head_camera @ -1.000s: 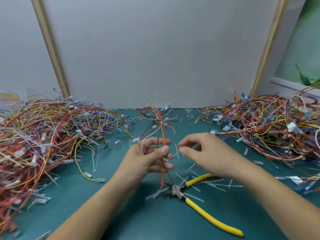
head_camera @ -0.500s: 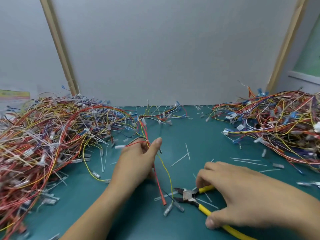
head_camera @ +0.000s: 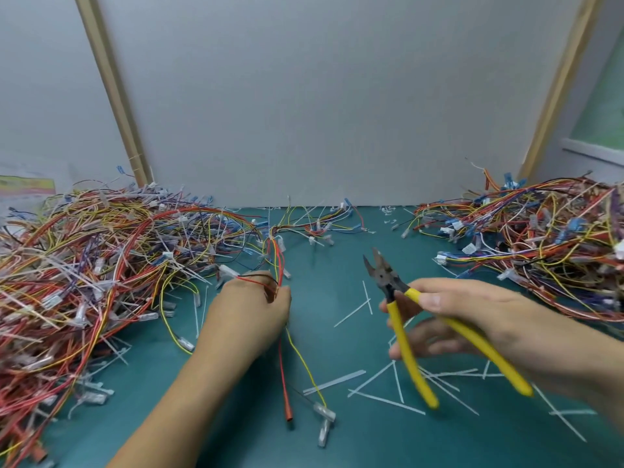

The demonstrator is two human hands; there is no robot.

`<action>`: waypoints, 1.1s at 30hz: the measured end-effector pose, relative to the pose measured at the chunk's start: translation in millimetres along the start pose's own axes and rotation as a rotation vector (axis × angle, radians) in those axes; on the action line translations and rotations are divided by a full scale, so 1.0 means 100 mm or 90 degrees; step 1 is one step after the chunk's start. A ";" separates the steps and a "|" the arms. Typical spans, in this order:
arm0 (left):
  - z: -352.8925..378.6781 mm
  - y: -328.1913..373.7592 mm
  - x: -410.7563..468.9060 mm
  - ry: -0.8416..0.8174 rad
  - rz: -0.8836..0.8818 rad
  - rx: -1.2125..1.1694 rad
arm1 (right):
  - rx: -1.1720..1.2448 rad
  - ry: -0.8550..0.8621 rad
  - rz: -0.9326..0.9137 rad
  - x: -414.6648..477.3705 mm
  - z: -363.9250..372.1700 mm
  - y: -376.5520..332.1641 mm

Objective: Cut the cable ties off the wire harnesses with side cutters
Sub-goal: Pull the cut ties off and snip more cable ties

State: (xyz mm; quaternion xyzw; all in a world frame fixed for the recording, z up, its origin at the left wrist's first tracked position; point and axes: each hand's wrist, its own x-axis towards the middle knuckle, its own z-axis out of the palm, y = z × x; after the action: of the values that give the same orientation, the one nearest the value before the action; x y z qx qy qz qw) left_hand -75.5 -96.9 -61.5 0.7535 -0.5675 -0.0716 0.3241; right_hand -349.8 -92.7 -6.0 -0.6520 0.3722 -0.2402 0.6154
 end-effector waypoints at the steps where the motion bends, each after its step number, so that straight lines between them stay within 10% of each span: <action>1: 0.00 0.00 -0.01 0.004 0.000 0.035 | 0.087 -0.008 -0.004 0.02 0.06 0.03; 8: -0.11 -0.05 0.03 -0.047 -0.032 -0.008 | 0.378 -0.031 0.041 0.10 0.31 0.22; 17: -0.06 0.33 -0.22 -0.071 -0.081 -0.685 | 0.226 0.084 0.031 0.06 0.56 0.27; 33: -0.01 0.53 -0.46 -0.081 0.017 -0.812 | -0.026 0.198 -0.089 -0.03 0.61 0.26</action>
State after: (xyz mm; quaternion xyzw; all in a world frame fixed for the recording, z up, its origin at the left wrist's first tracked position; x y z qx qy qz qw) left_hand -133.8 -62.8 -42.9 0.3995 -0.4410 -0.4360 0.6752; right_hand -309.4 -51.9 -38.5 -0.6436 0.4215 -0.3728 0.5189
